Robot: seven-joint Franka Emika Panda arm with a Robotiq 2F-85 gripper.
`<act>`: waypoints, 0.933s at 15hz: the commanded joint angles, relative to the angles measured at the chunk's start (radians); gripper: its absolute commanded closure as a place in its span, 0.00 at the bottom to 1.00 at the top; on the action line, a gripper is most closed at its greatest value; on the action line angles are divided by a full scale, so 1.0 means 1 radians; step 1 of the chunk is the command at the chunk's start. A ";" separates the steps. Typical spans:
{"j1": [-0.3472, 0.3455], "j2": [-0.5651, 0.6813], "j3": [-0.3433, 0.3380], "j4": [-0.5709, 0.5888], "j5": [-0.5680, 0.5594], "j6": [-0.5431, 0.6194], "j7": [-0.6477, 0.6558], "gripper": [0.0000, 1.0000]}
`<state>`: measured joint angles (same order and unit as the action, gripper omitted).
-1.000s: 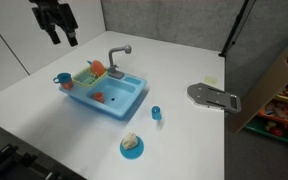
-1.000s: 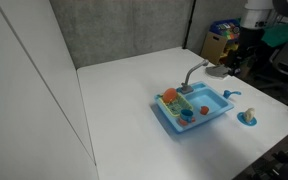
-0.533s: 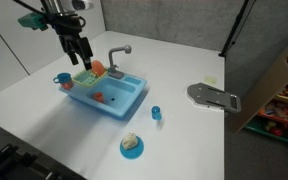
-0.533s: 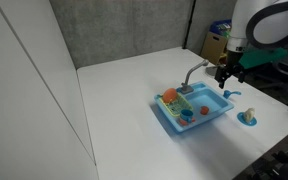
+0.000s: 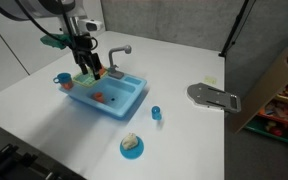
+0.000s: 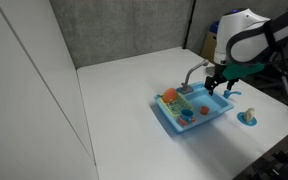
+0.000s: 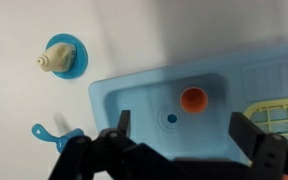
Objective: Pick up the orange cup from the sink and place it on the light blue surface before the dish rack
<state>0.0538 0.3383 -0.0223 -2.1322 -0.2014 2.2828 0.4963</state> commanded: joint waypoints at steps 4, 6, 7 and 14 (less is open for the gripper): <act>0.027 0.013 -0.026 0.006 0.009 0.000 -0.006 0.00; 0.039 0.026 -0.052 0.010 -0.016 0.046 0.083 0.00; 0.040 0.041 -0.059 0.018 -0.018 0.056 0.087 0.00; 0.030 0.150 -0.059 0.063 0.056 0.104 0.008 0.00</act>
<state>0.0842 0.4389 -0.0825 -2.1143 -0.1805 2.3795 0.5508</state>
